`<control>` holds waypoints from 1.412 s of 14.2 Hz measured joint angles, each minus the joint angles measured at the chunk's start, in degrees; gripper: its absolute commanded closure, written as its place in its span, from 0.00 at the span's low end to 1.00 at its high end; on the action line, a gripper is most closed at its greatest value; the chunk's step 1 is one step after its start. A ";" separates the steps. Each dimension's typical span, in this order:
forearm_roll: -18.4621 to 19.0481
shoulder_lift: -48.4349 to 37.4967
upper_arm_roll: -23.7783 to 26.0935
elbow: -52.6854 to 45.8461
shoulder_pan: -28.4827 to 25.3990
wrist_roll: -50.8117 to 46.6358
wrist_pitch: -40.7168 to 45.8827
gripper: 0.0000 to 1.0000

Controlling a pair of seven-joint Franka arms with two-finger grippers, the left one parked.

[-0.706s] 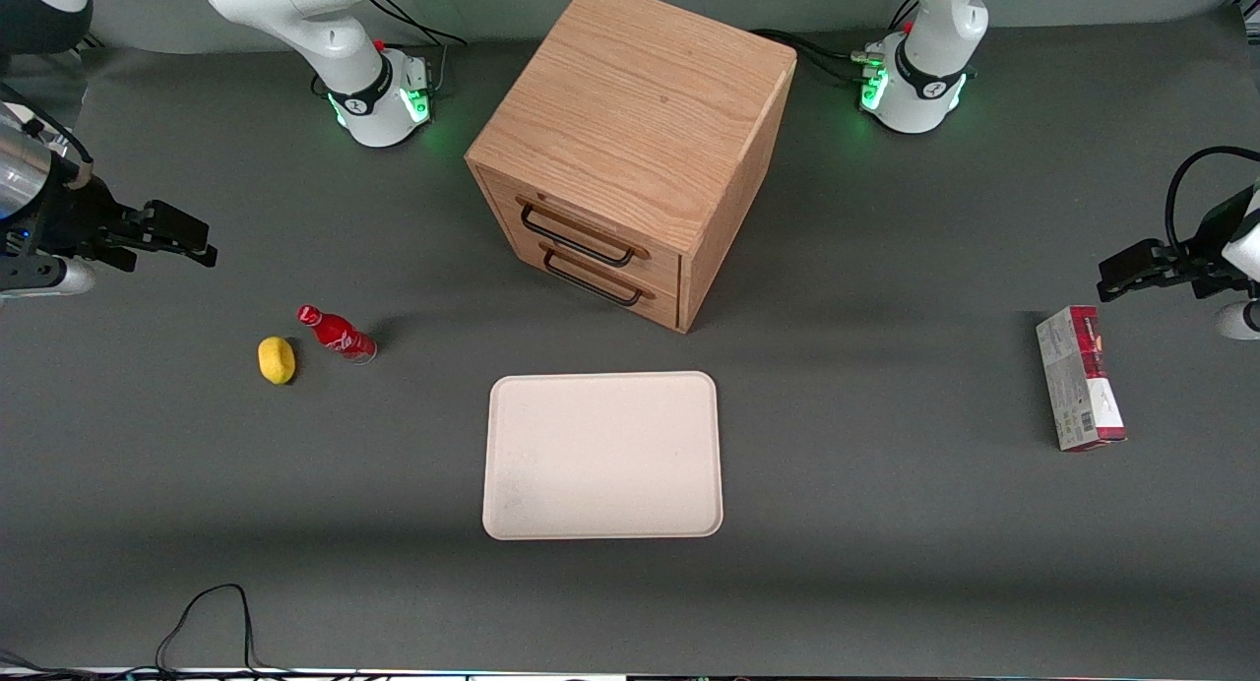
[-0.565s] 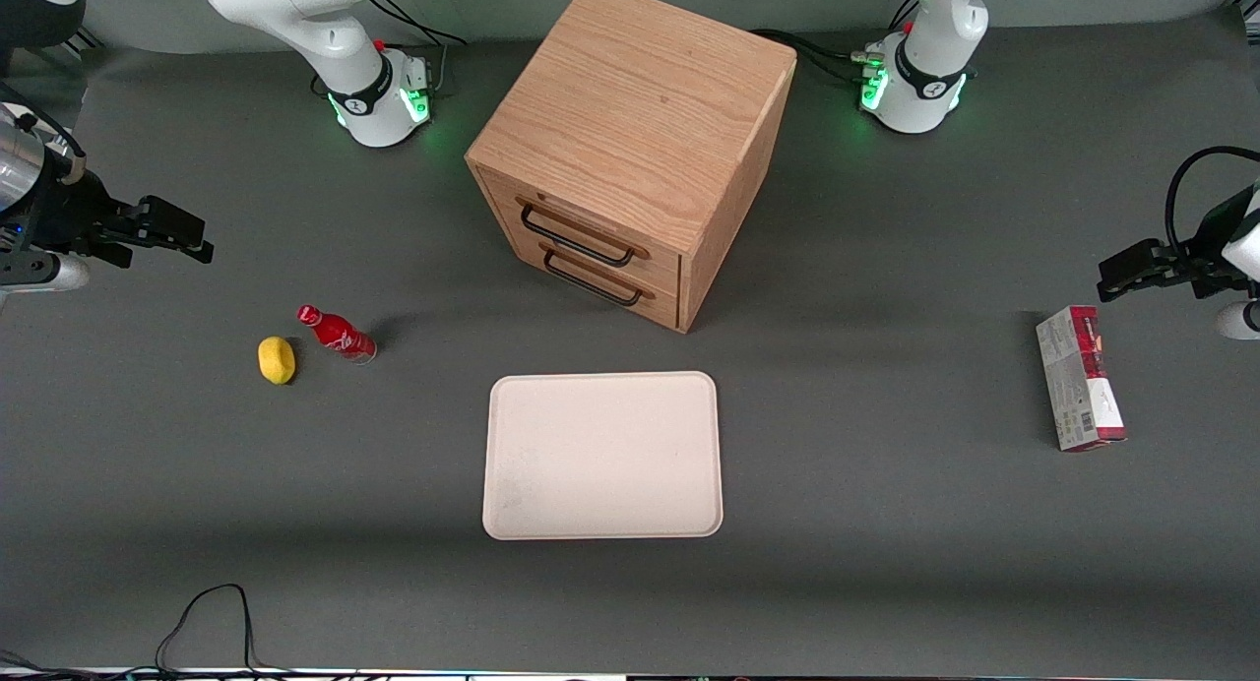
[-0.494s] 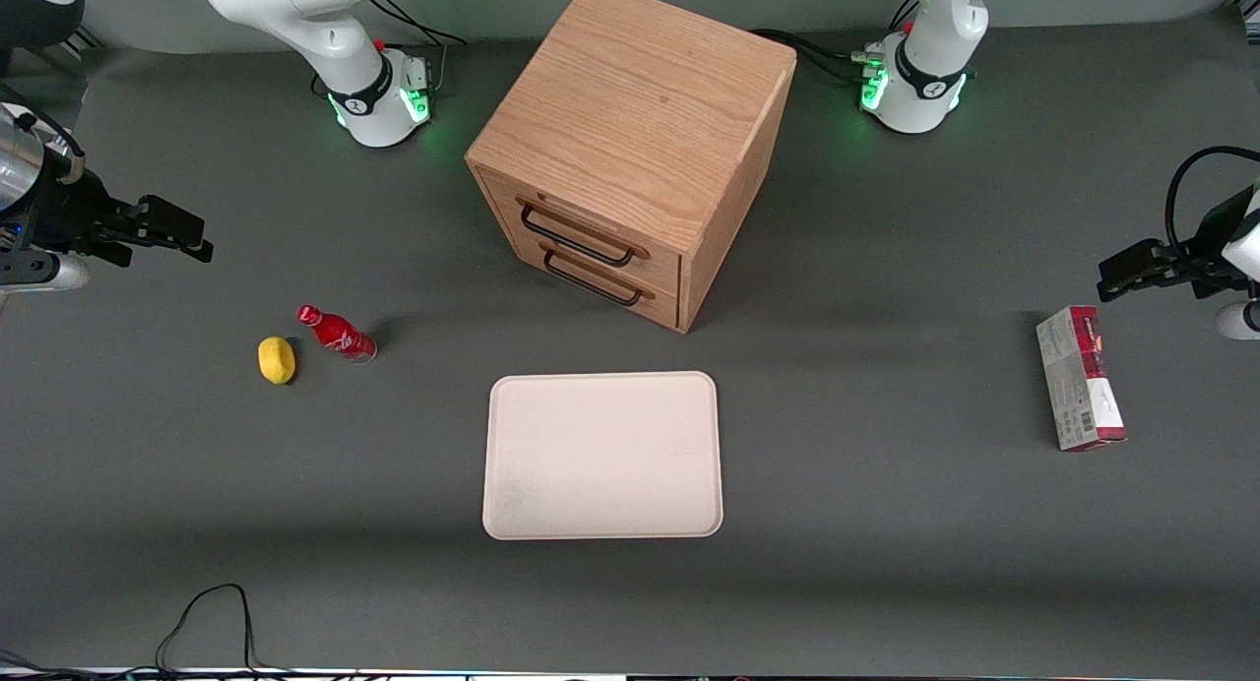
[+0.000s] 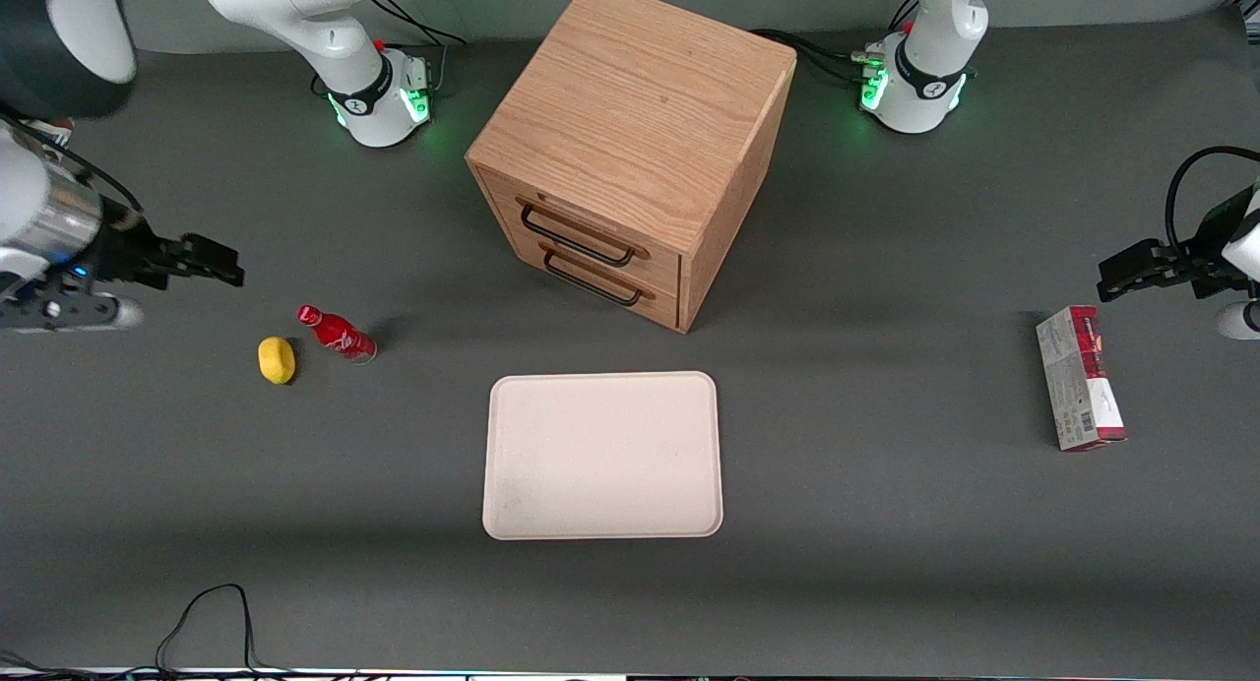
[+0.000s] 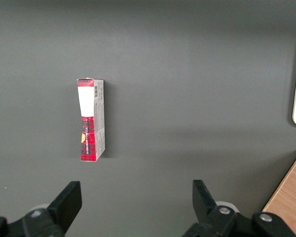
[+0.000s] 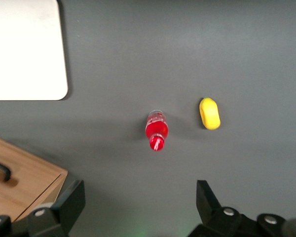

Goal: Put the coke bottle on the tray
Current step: 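Move the right gripper down over the red Coca-Cola bottle, then close the right gripper around the bottle's body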

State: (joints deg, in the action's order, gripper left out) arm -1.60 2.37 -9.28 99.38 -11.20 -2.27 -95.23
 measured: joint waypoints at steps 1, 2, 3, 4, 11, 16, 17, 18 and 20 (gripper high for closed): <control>0.00 0.09 0.00 4.26 -0.02 0.00 -4.46 0.00; 0.00 0.10 0.02 8.93 -0.04 0.00 -9.87 0.00; 0.00 0.08 0.05 13.92 -0.08 0.00 -15.79 0.00; 0.00 0.07 0.09 18.31 -0.16 0.00 -20.95 0.00; 0.00 -0.18 0.27 33.80 -0.25 0.00 -38.12 0.00; 0.00 -0.65 0.28 34.78 -0.26 0.15 -38.65 0.77; 0.00 -0.68 0.28 34.78 -0.26 0.18 -38.66 0.89; 0.00 -0.69 0.28 34.78 -0.26 0.19 -38.68 0.98; 0.01 -0.76 0.27 34.78 -0.25 0.22 -38.74 1.00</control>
State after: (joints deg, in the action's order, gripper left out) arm -1.59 1.61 -9.01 134.16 -11.46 -2.06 -133.96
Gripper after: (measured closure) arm 0.621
